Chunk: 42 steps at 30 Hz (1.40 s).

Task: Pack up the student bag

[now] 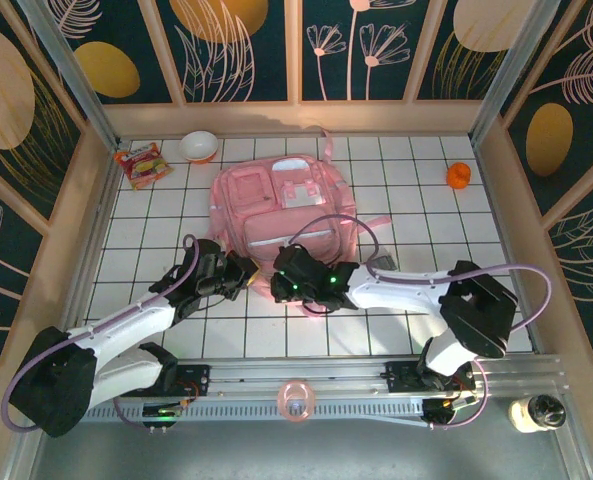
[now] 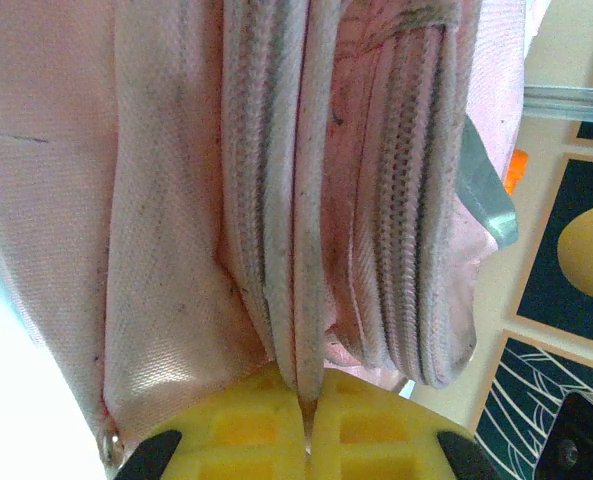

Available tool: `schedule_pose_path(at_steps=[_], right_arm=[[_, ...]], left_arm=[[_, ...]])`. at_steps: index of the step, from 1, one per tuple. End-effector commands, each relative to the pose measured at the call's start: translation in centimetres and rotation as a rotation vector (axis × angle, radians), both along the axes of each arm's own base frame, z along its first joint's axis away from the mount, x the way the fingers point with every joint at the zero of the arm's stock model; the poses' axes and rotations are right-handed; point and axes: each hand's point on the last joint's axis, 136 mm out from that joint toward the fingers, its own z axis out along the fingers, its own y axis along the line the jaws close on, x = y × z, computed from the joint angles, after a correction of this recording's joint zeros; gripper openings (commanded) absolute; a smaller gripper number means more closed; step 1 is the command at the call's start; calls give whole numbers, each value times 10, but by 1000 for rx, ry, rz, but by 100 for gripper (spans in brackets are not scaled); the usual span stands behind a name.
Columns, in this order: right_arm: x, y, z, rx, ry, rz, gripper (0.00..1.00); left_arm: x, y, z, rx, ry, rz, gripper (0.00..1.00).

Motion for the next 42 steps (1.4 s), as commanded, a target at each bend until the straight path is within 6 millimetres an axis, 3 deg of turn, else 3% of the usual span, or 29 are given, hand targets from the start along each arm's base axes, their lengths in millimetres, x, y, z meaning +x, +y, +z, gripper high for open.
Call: schedule_pose_path(at_steps=[1, 13, 17, 21, 25, 30, 34, 37, 42], right_arm=[[7, 4, 4, -15, -19, -5, 16], [21, -10, -19, -134, 16, -82, 22], [18, -4, -22, -117, 30, -57, 22], [16, -6, -17, -102, 30, -59, 2], [15, -28, -14, -147, 28, -93, 0], [11, -74, -13, -193, 32, -148, 0], [11, -99, -12, -206, 40, -160, 0], [7, -83, -4, -141, 33, -96, 0], [-8, -19, 15, 0, -1, 44, 0]], left_arm=[[9, -16, 37, -96, -78, -21, 0], [8, -19, 44, -119, -86, -26, 0], [9, -17, 47, -119, -94, -13, 0], [9, -14, 42, -97, -89, -3, 0], [10, -5, 30, -24, -85, 12, 0], [14, 18, 14, 83, -87, 23, 0], [26, 41, 17, 164, -119, 43, 0], [36, 50, 27, 218, -157, 51, 0], [63, 63, 39, 263, -203, 75, 0]])
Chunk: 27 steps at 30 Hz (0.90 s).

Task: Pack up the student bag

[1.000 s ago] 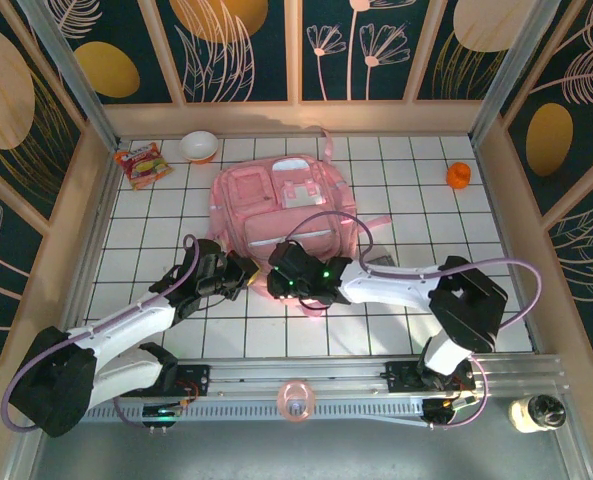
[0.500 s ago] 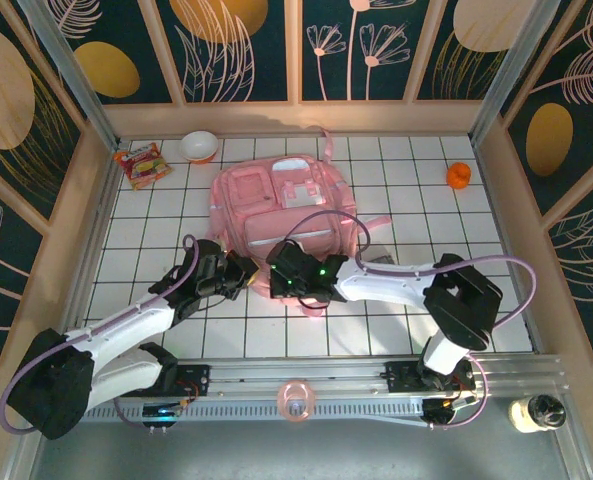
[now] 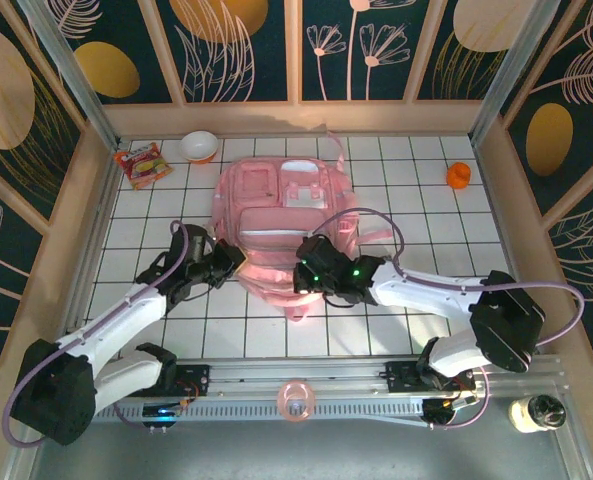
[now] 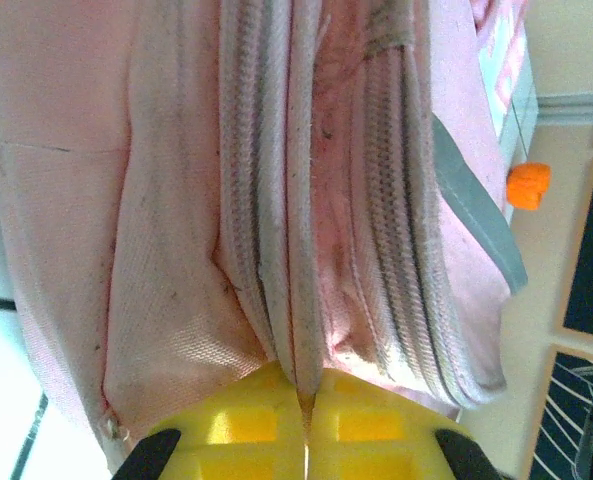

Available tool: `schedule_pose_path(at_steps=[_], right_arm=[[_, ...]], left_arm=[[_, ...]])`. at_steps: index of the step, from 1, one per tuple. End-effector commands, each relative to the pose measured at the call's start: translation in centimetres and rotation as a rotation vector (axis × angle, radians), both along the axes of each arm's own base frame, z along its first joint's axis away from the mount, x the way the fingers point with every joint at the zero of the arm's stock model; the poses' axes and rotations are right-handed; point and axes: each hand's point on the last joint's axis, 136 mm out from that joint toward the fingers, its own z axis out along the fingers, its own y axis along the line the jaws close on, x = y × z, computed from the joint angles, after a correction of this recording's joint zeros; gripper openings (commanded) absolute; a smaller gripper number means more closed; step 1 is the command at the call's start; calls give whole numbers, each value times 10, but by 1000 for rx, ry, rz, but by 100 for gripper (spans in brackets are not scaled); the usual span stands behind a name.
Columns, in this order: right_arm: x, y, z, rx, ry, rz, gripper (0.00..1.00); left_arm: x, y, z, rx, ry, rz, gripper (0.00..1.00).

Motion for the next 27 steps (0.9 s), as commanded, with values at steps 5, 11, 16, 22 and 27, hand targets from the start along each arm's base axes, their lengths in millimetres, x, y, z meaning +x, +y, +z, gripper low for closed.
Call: schedule_pose_path(at_steps=[5, 11, 16, 22, 27], right_arm=[[-31, 81, 5, 75, 25, 201, 0], [-4, 103, 16, 117, -13, 185, 0], [6, 104, 16, 139, -17, 183, 0], [7, 102, 14, 131, -12, 193, 0], [8, 105, 16, 139, -16, 198, 0]], left_arm=[[70, 36, 42, 138, -195, 116, 15], [62, 20, 46, 42, -152, 53, 36], [18, 28, 24, -40, -69, 102, 40], [-8, 23, 8, -93, -10, 70, 43], [-3, 6, 12, -135, -15, 19, 43]])
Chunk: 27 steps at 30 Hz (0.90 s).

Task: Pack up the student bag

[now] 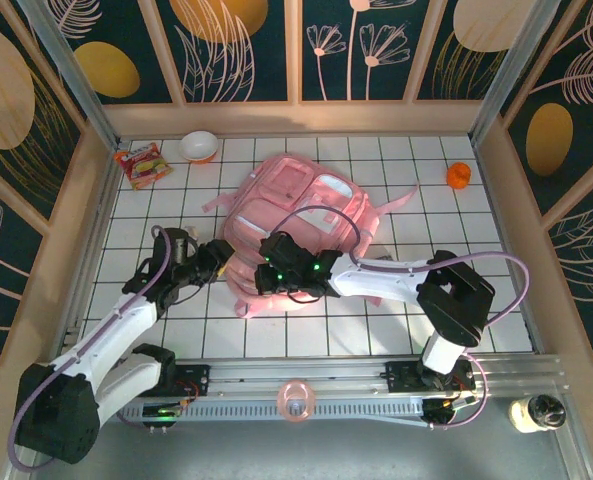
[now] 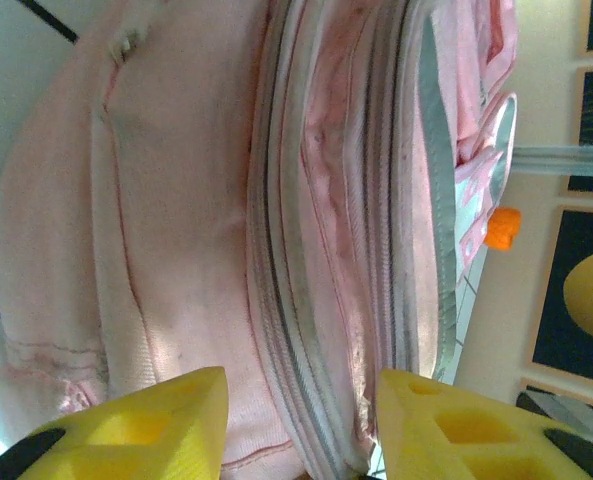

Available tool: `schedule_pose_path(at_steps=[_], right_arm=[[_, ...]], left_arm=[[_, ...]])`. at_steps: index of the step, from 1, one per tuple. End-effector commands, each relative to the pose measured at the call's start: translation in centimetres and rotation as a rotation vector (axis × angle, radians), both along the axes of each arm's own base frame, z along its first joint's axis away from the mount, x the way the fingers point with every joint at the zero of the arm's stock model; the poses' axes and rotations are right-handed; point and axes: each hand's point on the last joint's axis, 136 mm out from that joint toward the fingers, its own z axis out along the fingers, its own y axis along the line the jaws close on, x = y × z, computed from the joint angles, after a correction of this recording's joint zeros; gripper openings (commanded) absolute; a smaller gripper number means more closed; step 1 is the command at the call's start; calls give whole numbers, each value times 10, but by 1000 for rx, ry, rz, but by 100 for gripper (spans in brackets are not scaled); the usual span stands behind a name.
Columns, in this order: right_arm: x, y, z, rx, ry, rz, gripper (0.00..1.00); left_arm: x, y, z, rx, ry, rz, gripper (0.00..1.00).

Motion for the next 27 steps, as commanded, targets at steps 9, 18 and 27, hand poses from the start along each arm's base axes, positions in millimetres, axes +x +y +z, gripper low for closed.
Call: schedule_pose_path(at_steps=[9, 18, 27], right_arm=[[11, 23, 30, 94, -72, 44, 0], [10, -12, 19, 52, -49, -4, 0], [9, -108, -10, -90, 18, -141, 0]], left_arm=[[-5, -50, -10, -92, 39, -102, 41], [16, -35, -12, 24, 11, -22, 0], [27, -10, 9, 31, -49, 81, 0]])
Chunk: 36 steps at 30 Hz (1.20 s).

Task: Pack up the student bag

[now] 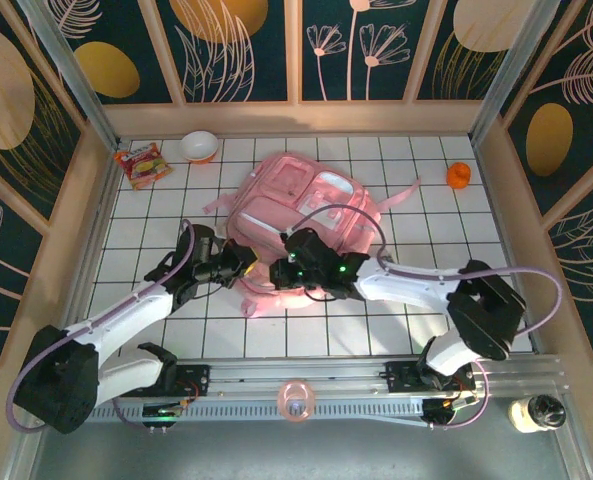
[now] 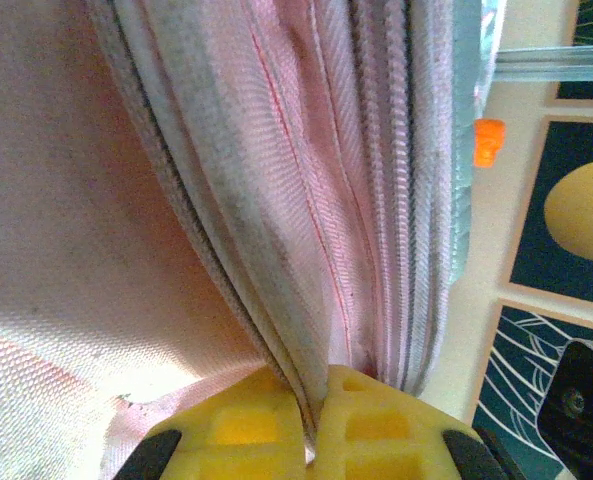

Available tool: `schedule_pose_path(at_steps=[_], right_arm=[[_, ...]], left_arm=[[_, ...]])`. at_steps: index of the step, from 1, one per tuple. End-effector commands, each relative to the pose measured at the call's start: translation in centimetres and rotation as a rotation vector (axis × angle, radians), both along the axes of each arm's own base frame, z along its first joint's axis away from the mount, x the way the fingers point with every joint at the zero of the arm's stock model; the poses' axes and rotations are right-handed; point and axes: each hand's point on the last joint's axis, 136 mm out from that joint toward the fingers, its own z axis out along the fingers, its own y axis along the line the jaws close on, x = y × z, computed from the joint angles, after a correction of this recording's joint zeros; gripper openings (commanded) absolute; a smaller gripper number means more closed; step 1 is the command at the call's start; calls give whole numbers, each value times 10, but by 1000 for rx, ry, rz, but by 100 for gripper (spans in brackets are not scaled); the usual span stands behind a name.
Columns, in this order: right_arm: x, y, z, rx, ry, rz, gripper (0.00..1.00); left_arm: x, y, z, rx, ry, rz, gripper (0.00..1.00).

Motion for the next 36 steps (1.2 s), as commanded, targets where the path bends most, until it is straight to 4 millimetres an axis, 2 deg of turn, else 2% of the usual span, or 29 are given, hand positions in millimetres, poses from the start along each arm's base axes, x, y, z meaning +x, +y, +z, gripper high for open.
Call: schedule_pose_path(at_steps=[1, 7, 11, 18, 22, 27, 30, 33, 35, 36], right_arm=[[0, -75, -34, -198, 71, -115, 0], [8, -114, -31, -223, 82, -180, 0], [15, -131, -29, -237, 82, -219, 0], [37, -159, -38, -230, 91, -305, 0], [48, -169, -29, -204, 62, -342, 0], [59, -181, -21, -187, 34, -373, 0], [62, -177, -16, -184, 14, -346, 0], [56, -148, -3, -128, -21, -233, 0], [47, -130, 2, -114, -21, -174, 0], [43, -121, 3, -116, -18, -154, 0]], left_arm=[[32, 49, 8, 101, -71, 224, 0], [41, 63, 16, 107, -96, 264, 0], [44, 60, 23, 91, -106, 248, 0], [42, 54, 31, 73, -110, 204, 0], [43, 62, 32, 99, -123, 229, 0], [41, 59, 30, 77, -114, 216, 0], [41, 56, 32, 70, -123, 193, 0], [40, 46, 41, 60, -153, 120, 1], [37, 39, 45, 36, -158, 82, 25], [34, 36, 46, 23, -155, 68, 33]])
